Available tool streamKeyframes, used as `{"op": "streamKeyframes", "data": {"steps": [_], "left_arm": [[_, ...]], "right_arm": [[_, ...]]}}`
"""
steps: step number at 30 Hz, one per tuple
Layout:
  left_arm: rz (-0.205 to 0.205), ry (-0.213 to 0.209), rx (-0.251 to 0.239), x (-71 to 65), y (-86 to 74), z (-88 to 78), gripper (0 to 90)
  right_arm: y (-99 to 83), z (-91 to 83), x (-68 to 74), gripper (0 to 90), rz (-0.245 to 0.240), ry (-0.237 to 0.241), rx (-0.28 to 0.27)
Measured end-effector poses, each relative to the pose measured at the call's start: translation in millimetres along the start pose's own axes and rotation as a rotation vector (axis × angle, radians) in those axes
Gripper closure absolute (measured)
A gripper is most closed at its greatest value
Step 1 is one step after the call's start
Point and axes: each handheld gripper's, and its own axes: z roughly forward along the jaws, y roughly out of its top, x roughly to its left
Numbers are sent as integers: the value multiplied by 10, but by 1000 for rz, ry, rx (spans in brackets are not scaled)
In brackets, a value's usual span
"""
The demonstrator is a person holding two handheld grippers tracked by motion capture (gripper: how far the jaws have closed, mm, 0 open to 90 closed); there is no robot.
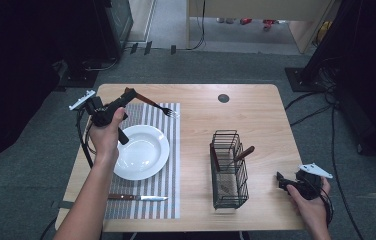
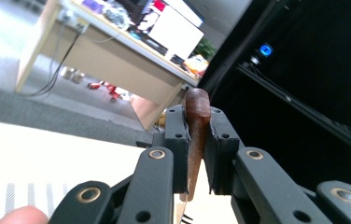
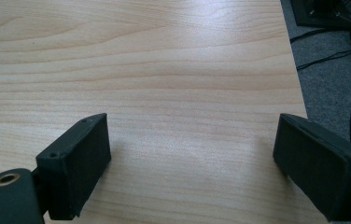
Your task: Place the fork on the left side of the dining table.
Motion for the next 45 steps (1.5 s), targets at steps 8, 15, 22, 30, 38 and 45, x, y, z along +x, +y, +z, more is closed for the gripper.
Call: {"op": "streamKeyframes", "data": {"steps": [8,15,22,30,38,45], "left_arm": [[-172,87,-67,619,-156,93,823],[-269,140,-40,917,-260,179,823],[-349,227,-45,1146,-306,208,821],[-392,324,22,1258,-323,221,820],[-411,391,27,1365,-376,253,648],[-317,502,115,1390,-415,317,414]], "right_arm": [[0,0,0,106,0,0,0],[0,1,-1,106,0,0,0],[0,1,-1,106,-1,1,-1],[0,1,-1,106,-1,0,0],[2,2,-3,106,0,4,1],[3,2,-4,106,-1,5,1]]}}
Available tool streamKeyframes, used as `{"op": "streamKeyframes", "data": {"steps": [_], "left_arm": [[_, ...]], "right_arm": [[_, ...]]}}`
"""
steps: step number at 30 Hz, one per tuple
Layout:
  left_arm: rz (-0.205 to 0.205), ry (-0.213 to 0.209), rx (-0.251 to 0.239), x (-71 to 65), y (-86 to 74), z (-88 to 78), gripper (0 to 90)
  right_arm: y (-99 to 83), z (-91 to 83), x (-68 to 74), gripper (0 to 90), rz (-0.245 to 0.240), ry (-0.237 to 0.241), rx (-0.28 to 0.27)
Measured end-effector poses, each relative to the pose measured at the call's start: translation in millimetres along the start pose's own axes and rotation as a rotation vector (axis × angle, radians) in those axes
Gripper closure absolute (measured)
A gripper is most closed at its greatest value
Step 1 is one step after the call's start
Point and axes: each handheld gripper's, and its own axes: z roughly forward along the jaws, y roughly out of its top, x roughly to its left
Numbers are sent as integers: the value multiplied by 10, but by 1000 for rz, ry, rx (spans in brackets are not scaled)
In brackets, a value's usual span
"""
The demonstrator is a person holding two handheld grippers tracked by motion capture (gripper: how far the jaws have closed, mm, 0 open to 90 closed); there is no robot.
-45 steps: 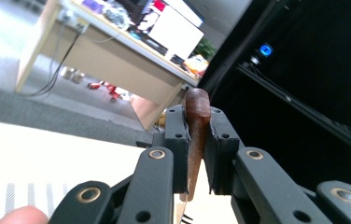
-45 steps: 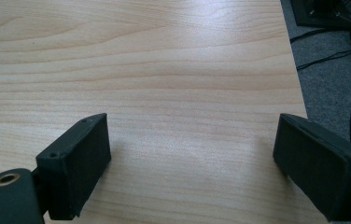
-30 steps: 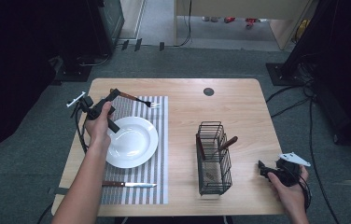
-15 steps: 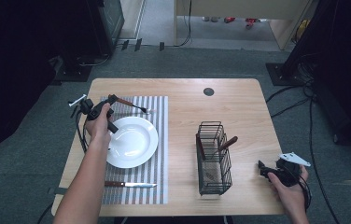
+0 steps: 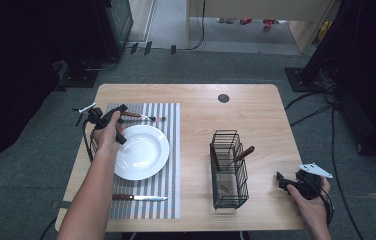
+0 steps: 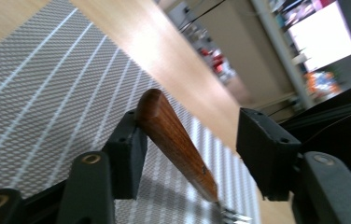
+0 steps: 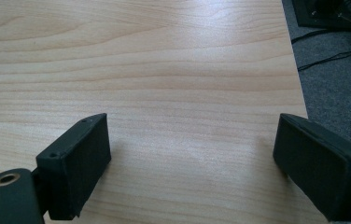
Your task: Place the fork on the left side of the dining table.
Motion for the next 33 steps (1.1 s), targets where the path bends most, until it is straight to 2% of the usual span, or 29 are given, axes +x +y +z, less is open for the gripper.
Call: {"op": "streamKeyframes", "data": {"steps": [1,3,5,6,8,9,10,15,18,20,23,25,27,29,32,33], "left_arm": [[10,8,8,-3,-1,8,370],[18,23,30,-7,-1,32,343],[39,85,69,-33,15,66,312],[66,109,93,-48,25,76,312],[102,129,119,-70,40,98,279],[127,157,152,-82,50,130,254],[127,157,152,-82,50,130,247],[195,215,189,-122,65,151,225],[227,235,161,-147,90,137,242],[263,228,146,-177,102,120,276],[278,203,129,-204,116,85,400],[311,188,129,-220,111,58,486],[337,164,113,-243,105,23,489],[352,129,88,-265,110,-29,446],[434,123,27,-308,112,-123,358],[440,120,22,-320,117,-151,334]], "right_arm": [[0,1,-1,105,-1,1,0],[1,1,-1,105,-1,1,0],[1,1,-2,106,-1,1,0],[1,1,-2,106,-1,1,0],[1,1,-3,105,-2,2,0],[1,1,-2,106,0,2,0],[1,1,-2,106,0,2,0],[2,1,-6,105,-3,4,-1],[2,1,-7,105,-3,5,0],[2,1,-7,105,-3,4,0],[2,1,-8,105,-2,6,-1],[2,1,-9,105,-3,6,-1],[2,1,-10,105,-3,7,-1],[2,1,-10,105,-3,7,-1],[2,1,-9,105,-3,7,-1],[2,1,-9,105,-4,7,-1]]}}
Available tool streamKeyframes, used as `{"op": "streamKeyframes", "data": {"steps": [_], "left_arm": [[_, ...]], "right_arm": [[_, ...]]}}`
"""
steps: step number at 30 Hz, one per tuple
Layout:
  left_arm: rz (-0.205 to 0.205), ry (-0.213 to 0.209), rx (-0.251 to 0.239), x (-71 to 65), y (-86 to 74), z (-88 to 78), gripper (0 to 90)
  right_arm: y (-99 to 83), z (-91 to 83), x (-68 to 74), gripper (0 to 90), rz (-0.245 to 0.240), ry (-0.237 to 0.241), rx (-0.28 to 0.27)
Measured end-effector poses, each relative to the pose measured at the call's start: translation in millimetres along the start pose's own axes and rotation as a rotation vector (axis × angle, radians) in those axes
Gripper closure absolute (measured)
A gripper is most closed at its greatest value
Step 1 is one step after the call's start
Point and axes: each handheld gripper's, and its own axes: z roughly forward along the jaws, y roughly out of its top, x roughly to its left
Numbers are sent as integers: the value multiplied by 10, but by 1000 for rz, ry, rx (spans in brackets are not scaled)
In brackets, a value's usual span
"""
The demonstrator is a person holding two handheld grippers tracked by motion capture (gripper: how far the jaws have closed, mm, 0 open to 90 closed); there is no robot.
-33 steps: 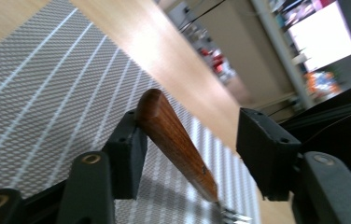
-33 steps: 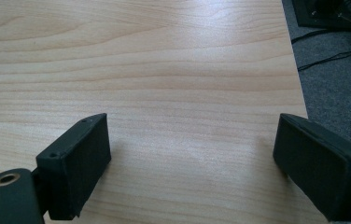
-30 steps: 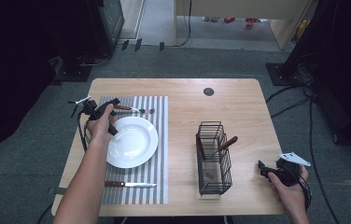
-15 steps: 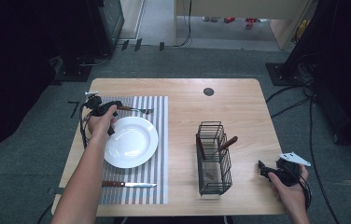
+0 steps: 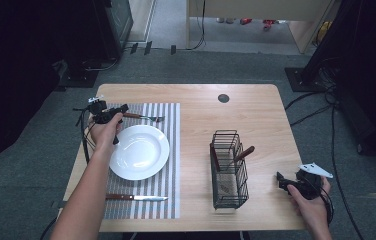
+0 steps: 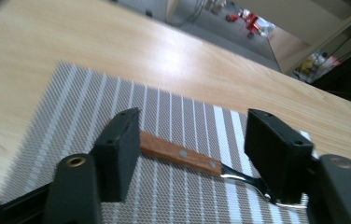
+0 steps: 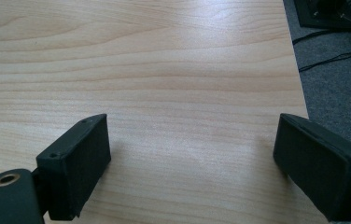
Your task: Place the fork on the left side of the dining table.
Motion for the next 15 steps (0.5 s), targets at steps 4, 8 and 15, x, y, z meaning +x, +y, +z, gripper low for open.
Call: {"op": "streamKeyframes", "data": {"steps": [4,8,15], "left_arm": [[-39,-22,9,6,34,-106,207],[-17,-42,-30,34,38,-267,174],[71,-74,-53,45,-22,-545,141]], "right_arm": [[0,1,0,105,-3,-1,0],[0,1,1,105,-3,-2,0],[0,1,2,105,-2,-2,0]]}}
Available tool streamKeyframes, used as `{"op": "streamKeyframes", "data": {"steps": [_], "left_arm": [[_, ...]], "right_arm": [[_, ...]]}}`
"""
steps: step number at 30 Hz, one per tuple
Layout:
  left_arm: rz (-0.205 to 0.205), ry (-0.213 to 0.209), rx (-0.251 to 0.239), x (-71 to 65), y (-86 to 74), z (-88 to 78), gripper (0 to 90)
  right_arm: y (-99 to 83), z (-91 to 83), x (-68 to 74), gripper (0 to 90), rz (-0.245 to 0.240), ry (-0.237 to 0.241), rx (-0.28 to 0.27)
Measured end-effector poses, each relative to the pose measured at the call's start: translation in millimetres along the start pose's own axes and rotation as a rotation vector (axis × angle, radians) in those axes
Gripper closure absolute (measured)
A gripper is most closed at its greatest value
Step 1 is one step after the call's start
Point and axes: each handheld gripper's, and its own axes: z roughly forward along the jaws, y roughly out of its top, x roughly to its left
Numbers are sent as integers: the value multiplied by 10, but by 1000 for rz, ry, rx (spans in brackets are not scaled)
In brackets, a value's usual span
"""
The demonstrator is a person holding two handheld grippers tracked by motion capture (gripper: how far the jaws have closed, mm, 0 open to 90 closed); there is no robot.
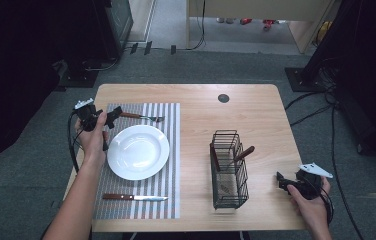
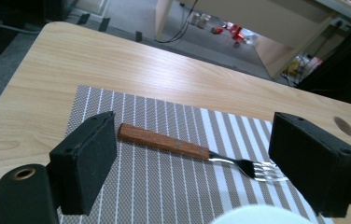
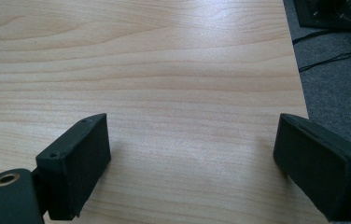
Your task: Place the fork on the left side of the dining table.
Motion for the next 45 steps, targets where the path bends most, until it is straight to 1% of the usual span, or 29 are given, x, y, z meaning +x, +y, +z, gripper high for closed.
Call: {"op": "streamKeyframes", "data": {"steps": [4,7,9,12,16,20,24,27,30,35,38,40,42,44,45], "left_arm": [[66,-2,-5,-34,-54,-166,135],[100,-22,-16,-68,-91,-285,135],[128,-24,-21,-91,-116,-367,135],[159,-27,-33,-120,-168,-482,134],[194,-25,-30,-139,-257,-612,132],[186,-39,-27,-111,-347,-739,122],[183,-30,-27,-52,-442,-871,121],[186,-15,-17,-11,-534,-947,121],[199,-6,-6,19,-618,-1004,121],[184,-11,5,71,-773,-1073,121],[180,-4,21,103,-880,-1103,121],[186,4,34,127,-949,-1123,121],[203,28,42,156,-1010,-1145,121],[189,28,55,201,-1062,-1159,121],[191,36,63,223,-1086,-1166,121]], "right_arm": [[0,0,0,105,0,0,0],[0,0,-1,105,-2,0,1],[0,0,-1,105,-2,0,0],[0,0,-1,105,-2,0,0],[0,0,0,105,-1,0,1],[0,0,0,105,-1,0,0],[0,0,-1,105,-2,0,0],[0,-1,0,105,0,0,1],[0,-1,0,105,0,-1,1],[0,-1,0,105,-1,-1,2],[0,-1,0,105,-2,-1,2],[0,-1,1,105,0,-1,1],[0,-1,0,105,-2,-1,2],[0,-1,0,105,-1,-1,2],[0,-1,0,105,-1,-1,2]]}}
